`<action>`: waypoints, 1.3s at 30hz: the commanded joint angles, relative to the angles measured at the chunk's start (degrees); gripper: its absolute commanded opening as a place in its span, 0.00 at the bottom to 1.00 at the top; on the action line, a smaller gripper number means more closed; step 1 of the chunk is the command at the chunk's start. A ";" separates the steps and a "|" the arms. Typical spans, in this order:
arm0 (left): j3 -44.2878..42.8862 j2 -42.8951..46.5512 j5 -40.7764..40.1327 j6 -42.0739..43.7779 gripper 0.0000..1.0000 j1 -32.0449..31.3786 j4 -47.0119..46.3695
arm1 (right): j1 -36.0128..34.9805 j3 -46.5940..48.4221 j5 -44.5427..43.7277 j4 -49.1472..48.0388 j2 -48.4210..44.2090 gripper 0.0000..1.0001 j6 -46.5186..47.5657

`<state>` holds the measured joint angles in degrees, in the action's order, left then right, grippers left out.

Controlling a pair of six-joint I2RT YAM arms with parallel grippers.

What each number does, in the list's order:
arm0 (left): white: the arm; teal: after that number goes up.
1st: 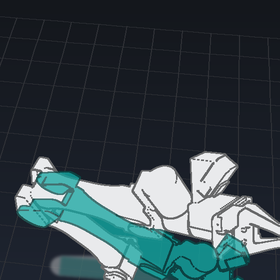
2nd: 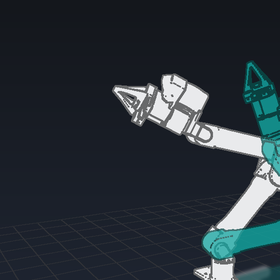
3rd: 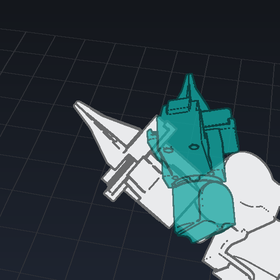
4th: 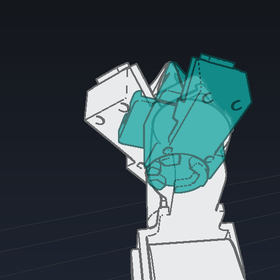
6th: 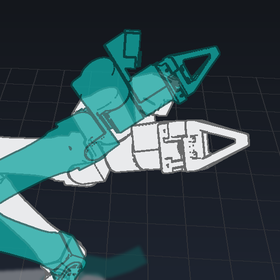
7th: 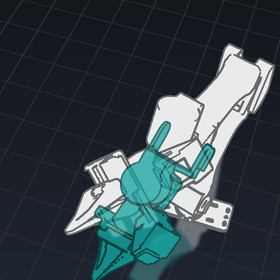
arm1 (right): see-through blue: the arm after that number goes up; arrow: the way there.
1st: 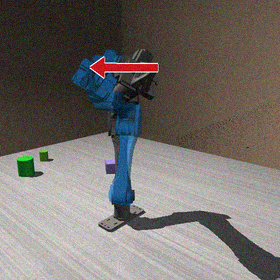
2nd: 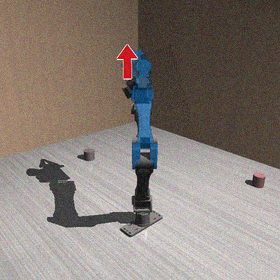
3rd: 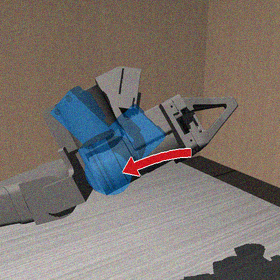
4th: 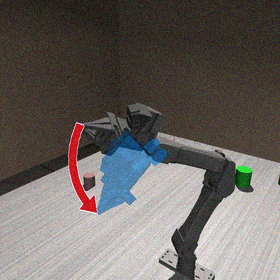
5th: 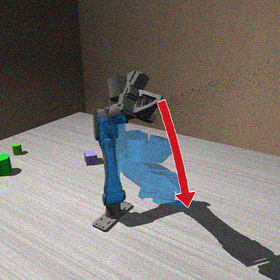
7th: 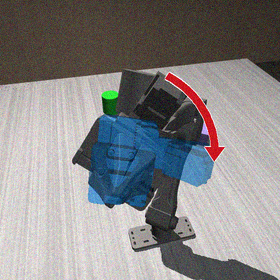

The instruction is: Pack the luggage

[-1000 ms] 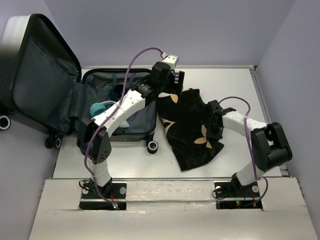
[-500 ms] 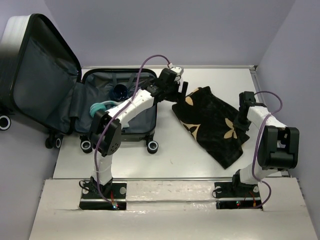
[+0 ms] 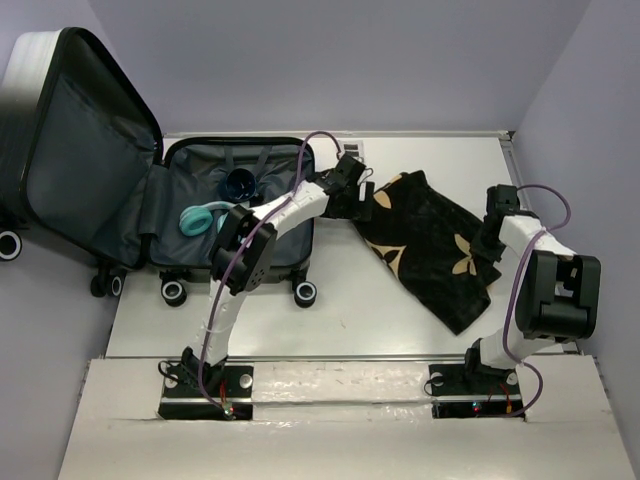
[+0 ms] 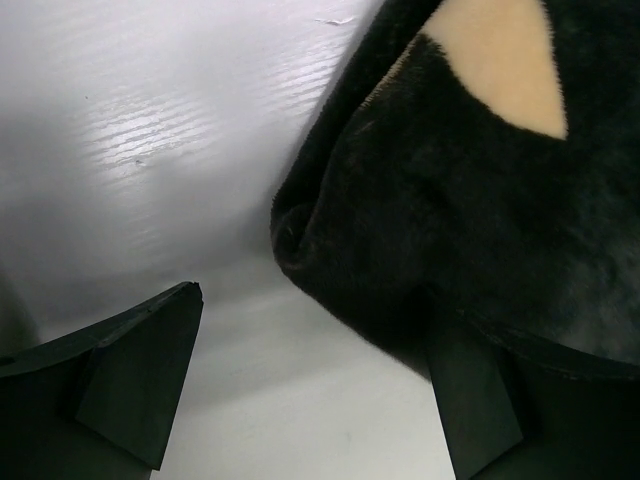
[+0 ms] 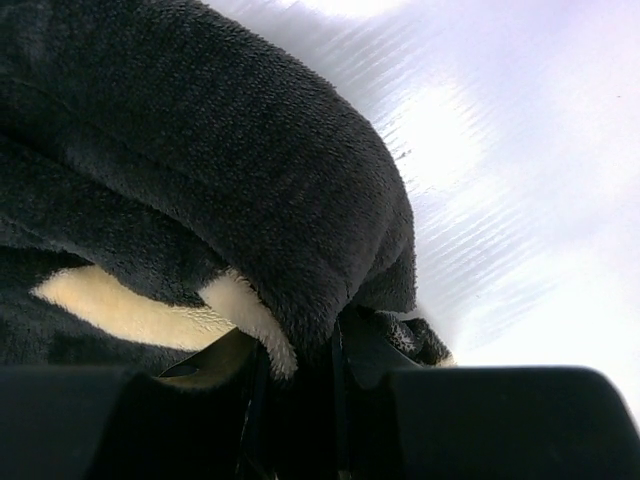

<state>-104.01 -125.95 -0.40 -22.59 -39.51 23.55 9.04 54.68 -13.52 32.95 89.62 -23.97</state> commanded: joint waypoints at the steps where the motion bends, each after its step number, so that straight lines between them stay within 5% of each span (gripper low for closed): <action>1: -0.15 -2.09 0.13 -6.32 0.99 0.66 -5.60 | 0.19 -0.71 4.20 -4.47 -3.13 0.07 -0.03; 3: -0.41 -3.68 2.23 -7.55 0.99 0.83 -6.93 | 0.19 -0.97 4.82 -4.73 -3.84 0.07 0.06; 7: 0.46 -6.59 5.93 -9.84 0.81 0.92 -12.80 | 0.19 -1.32 6.39 -5.26 -5.77 0.07 0.15; 8: 1.17 -6.41 6.20 -10.10 0.57 0.92 -14.22 | 0.19 -1.50 7.18 -5.26 -6.39 0.07 0.15; 10: 2.92 -5.80 6.47 -10.81 0.33 0.84 -16.25 | 0.19 -1.68 7.80 -5.53 -6.65 0.07 0.06; 11: 3.37 -4.93 6.99 -10.72 0.09 0.92 -17.74 | 0.19 -1.94 8.33 -5.70 -6.83 0.07 -0.03; 12: 3.55 -4.40 7.17 -10.55 0.06 0.84 -18.01 | 0.19 -2.20 8.59 -5.79 -7.01 0.07 -0.12; 19: 0.92 7.72 10.34 -8.79 0.06 0.83 -18.72 | -0.33 -2.82 14.99 -6.14 -15.52 0.07 -1.26; 28: -21.94 16.77 9.54 -3.87 0.06 5.40 -0.80 | -12.36 12.45 16.24 1.05 -24.77 0.07 -5.56; 34: -12.73 28.89 14.54 -4.48 0.06 21.20 -0.18 | -28.18 29.48 13.78 0.72 -15.04 0.07 -10.48; 39: -6.50 33.83 20.35 -3.52 0.06 42.35 2.91 | -42.84 44.16 11.06 -1.74 1.82 0.07 -12.86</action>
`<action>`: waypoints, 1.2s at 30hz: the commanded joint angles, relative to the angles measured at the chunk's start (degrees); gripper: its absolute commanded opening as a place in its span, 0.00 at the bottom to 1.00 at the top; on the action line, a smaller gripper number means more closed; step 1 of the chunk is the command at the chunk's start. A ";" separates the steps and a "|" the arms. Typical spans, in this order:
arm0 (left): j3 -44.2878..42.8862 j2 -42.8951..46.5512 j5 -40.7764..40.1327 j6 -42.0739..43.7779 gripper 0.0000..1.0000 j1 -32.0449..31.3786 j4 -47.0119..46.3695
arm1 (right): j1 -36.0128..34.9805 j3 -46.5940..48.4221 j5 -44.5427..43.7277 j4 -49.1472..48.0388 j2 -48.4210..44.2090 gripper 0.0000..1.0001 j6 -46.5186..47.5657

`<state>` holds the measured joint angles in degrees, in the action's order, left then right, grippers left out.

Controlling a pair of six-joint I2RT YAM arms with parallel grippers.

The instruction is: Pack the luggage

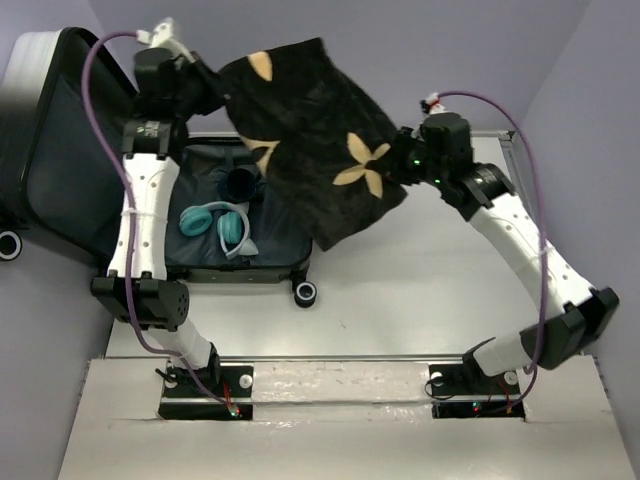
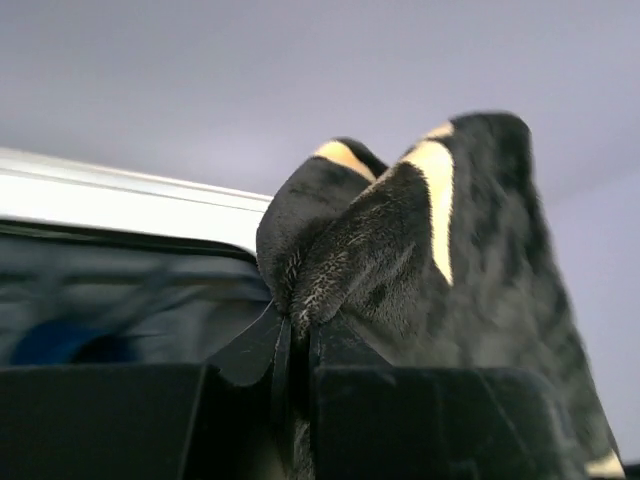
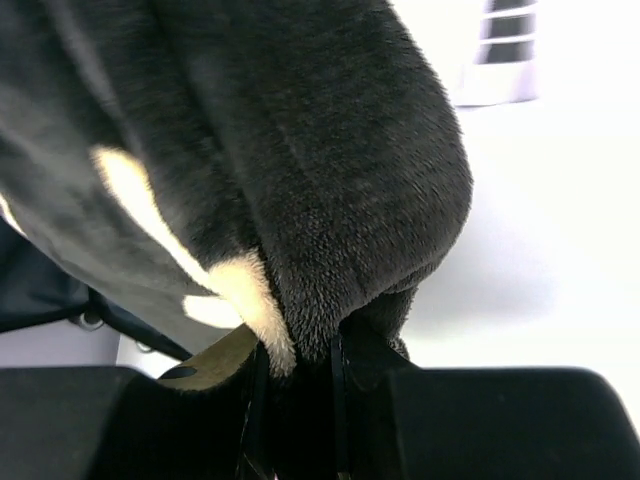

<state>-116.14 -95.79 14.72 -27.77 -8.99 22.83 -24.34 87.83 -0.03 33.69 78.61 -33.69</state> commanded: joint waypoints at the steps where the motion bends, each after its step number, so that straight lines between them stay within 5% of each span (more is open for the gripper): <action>1: 6.70 4.20 4.88 2.19 0.06 14.59 3.45 | -11.07 13.31 -2.08 -3.36 12.89 0.07 -3.48; 4: 12.04 5.26 3.12 1.32 0.06 22.59 1.27 | -15.90 21.46 -0.85 -7.04 24.02 0.07 -4.71; 12: 21.99 4.38 -11.11 0.44 0.06 25.16 -3.14 | -17.85 40.28 6.09 -10.32 52.58 0.07 -3.58; 20: 37.46 9.47 -12.51 -1.50 0.06 25.52 -9.46 | -17.85 43.83 1.71 -5.31 54.81 0.13 1.34; 21: 38.61 10.09 -13.05 -1.32 0.18 25.52 -9.82 | -17.85 43.74 0.92 -4.61 54.72 0.22 2.22; 22: 40.01 11.31 -14.09 -0.63 0.46 25.52 -9.73 | -17.85 43.91 -0.22 -3.30 54.55 0.47 3.62; 23: 40.63 12.11 -14.11 -0.36 0.46 25.52 -9.47 | -17.85 43.92 -1.36 -2.85 54.55 0.59 4.33; 24: 41.07 12.99 -15.85 -0.09 0.72 25.52 -9.56 | -17.85 43.92 -1.11 -2.49 54.28 0.68 5.73; 26: 42.74 16.59 -16.04 -0.35 0.99 25.52 -10.78 | -17.85 43.83 -0.50 -2.14 53.50 0.79 6.62; 36: 45.03 29.86 -19.10 1.31 0.99 21.22 -11.05 | -16.01 37.42 -1.46 -1.44 40.05 0.85 13.30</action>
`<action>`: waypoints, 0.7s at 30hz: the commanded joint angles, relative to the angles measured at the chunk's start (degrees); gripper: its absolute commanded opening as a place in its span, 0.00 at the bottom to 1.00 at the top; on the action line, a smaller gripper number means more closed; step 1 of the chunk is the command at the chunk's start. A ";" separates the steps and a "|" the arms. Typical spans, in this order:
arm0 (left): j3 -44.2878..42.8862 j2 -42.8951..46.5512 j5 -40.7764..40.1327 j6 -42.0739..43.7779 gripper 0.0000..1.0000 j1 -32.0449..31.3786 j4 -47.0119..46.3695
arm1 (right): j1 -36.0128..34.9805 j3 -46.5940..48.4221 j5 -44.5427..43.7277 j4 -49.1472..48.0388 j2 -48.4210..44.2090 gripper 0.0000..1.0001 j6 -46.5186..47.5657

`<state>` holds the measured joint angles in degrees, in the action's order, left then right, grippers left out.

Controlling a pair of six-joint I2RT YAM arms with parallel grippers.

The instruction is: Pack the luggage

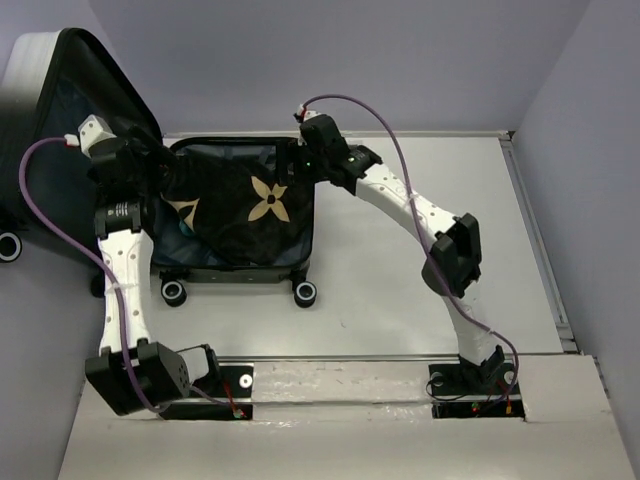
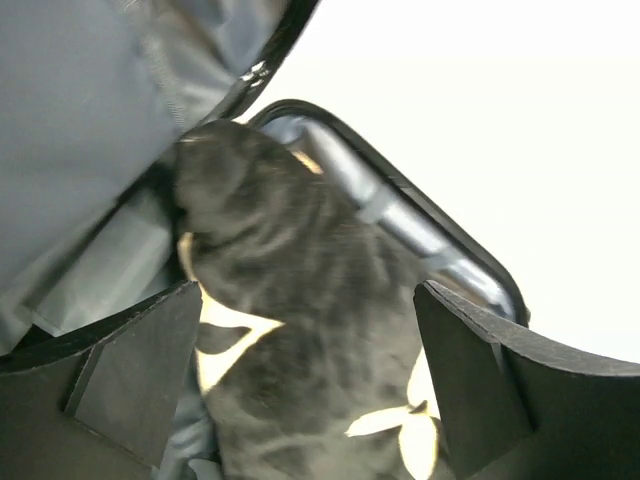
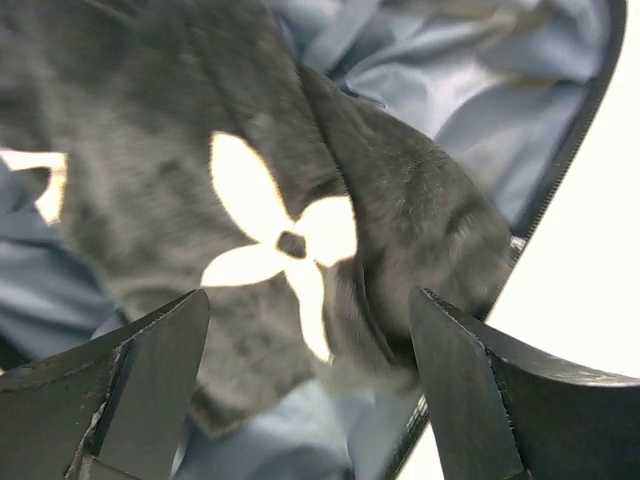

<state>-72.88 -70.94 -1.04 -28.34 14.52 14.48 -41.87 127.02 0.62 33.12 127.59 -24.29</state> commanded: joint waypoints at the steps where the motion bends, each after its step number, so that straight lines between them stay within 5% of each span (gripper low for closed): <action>1: 2.30 6.24 -4.31 2.32 0.99 -4.57 -2.79 | 3.44 -4.13 -2.55 -1.04 -10.76 0.82 3.56; 7: 7.92 15.47 -3.81 4.34 0.99 -17.57 -3.84 | 11.70 -10.65 -5.18 -1.48 -12.63 0.52 2.06; 12: 15.92 23.46 9.28 5.75 0.99 -21.20 -4.81 | 18.04 -10.84 -7.65 -2.01 -7.63 0.47 0.83; 17: 23.38 31.98 11.85 9.08 0.99 -24.53 -5.25 | 20.60 -2.32 -10.46 -1.23 2.91 0.78 2.93; 21: 26.73 34.28 9.57 10.49 0.99 -27.17 -5.34 | 20.60 9.45 -12.04 1.76 13.72 0.91 4.52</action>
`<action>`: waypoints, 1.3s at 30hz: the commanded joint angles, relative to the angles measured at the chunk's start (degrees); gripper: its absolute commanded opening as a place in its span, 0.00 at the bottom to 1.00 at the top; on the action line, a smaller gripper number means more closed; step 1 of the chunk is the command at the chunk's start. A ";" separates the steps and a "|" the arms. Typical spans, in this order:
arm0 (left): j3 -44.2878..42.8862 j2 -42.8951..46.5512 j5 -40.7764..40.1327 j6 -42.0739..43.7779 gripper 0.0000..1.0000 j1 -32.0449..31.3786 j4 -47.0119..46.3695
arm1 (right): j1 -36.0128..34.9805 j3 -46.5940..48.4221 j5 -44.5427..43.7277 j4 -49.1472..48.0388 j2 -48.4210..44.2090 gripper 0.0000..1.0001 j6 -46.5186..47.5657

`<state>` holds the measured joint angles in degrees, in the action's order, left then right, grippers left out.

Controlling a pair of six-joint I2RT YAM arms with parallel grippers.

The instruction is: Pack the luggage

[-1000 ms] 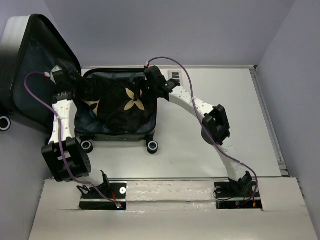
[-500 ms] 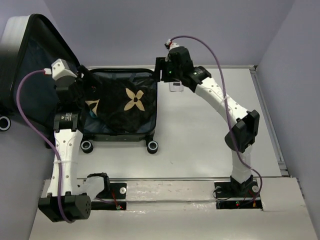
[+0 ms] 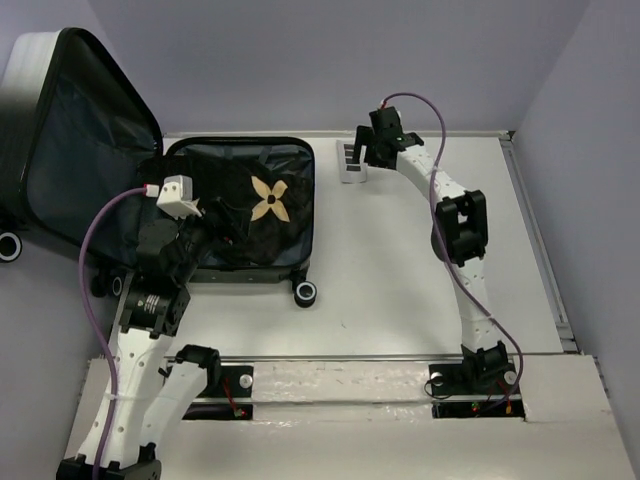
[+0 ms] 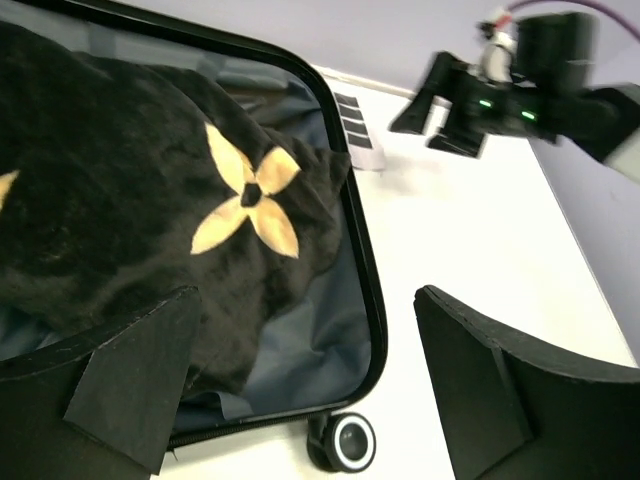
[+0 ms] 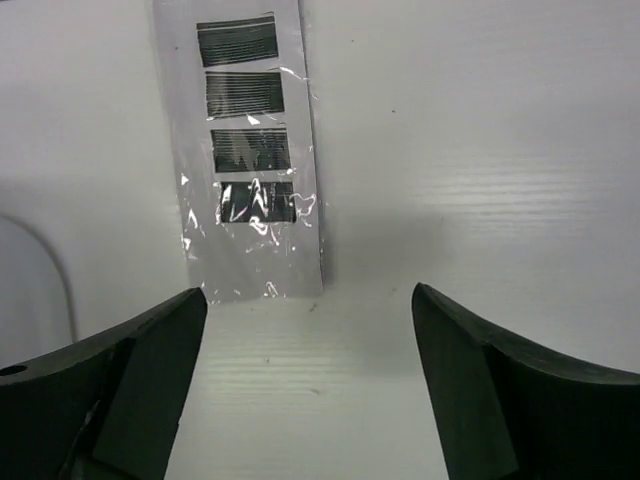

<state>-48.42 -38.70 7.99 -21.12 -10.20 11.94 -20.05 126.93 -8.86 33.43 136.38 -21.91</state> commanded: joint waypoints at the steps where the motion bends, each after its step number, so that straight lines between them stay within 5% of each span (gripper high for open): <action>1: 2.46 2.22 -0.42 3.63 0.99 -3.33 -2.80 | -1.22 13.74 -2.13 1.81 6.87 0.93 2.14; 9: 4.57 2.49 -4.47 4.60 0.99 -7.20 -3.51 | -1.22 18.00 0.60 2.60 16.55 0.92 -1.99; 13: 4.74 2.75 -5.17 4.86 0.99 -8.61 -3.51 | -1.22 14.58 1.22 2.87 16.55 0.77 -2.87; 15: 4.22 3.10 -5.88 4.95 0.99 -9.23 -3.42 | -1.22 13.17 1.83 3.48 16.64 0.58 -3.14; 18: 3.43 3.72 -7.37 5.39 0.99 -10.10 -2.98 | -1.22 11.50 2.36 4.10 16.29 0.43 -3.49; 26: 3.95 5.12 -10.71 5.66 0.99 -11.60 -2.63 | -1.22 2.28 -0.54 3.75 12.96 0.09 -4.28; 32: 5.88 5.21 -11.24 5.74 0.99 -11.69 -3.59 | -1.22 -8.52 -1.07 -3.17 6.29 0.07 -5.16; 39: 6.85 3.81 -11.42 5.66 0.99 -11.60 -4.91 | -1.22 -40.83 3.23 -21.81 -16.47 0.07 -5.16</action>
<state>-42.17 -34.33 -2.48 -16.34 -21.69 10.87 -20.73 99.66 -8.49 18.72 129.67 -26.87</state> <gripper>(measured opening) 0.990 0.070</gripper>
